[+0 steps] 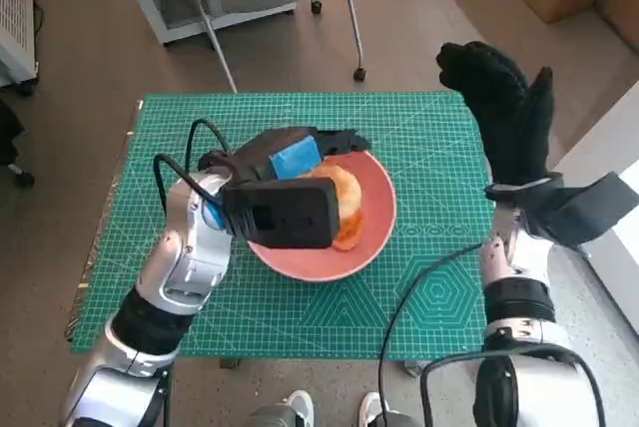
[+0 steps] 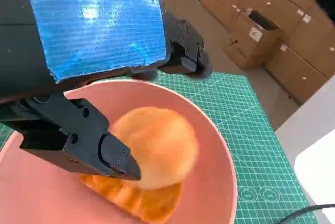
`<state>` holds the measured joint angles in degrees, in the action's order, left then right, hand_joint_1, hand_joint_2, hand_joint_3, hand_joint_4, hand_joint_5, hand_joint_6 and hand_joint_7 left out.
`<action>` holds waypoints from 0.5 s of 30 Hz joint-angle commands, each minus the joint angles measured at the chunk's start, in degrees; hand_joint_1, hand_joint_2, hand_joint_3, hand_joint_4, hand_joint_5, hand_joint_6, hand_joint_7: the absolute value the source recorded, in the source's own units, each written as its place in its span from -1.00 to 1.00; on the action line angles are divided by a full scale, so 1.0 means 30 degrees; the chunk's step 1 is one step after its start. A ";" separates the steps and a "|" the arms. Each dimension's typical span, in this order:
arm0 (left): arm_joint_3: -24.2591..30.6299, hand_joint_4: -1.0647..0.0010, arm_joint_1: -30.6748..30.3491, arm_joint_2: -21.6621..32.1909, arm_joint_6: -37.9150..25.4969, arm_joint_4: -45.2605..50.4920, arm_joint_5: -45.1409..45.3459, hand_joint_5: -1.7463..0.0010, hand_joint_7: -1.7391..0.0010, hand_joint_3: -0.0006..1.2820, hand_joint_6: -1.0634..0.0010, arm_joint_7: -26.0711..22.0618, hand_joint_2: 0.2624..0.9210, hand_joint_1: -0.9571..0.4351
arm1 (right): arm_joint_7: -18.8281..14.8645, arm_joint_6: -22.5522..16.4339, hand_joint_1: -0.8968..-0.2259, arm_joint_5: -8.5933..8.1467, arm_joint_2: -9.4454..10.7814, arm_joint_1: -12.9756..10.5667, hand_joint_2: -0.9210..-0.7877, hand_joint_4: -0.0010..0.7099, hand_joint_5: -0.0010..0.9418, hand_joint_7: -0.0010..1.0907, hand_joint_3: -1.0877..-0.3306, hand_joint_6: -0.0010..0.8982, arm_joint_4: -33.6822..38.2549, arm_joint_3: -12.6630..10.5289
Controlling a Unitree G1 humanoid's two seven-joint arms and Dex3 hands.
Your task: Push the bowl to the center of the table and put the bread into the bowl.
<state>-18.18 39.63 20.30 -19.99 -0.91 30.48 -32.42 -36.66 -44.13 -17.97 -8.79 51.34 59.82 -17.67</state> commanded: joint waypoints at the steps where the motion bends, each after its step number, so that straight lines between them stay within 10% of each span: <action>1: 0.0609 0.85 -0.0645 0.0541 0.1447 0.0222 -0.0613 1.00 1.00 -0.98 0.59 0.0783 0.63 -0.05 | 0.0144 0.0056 -0.26 -0.0126 0.0202 -0.0171 -1.00 -0.47 -0.99 -0.99 0.01 -0.24 0.0006 -0.0017; 15: 0.4357 0.90 -0.1709 0.1479 0.7268 -0.1227 -0.4992 1.00 1.00 -0.99 0.60 0.2505 0.68 -0.14 | 0.0264 0.0032 -0.25 0.0098 0.0341 0.0343 -1.00 -0.52 -1.00 -0.99 0.01 -0.24 0.0181 0.0102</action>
<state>-8.67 35.77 24.14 -2.24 -2.86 19.47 -26.30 -36.55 -44.16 -17.86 -7.99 52.21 59.61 -17.56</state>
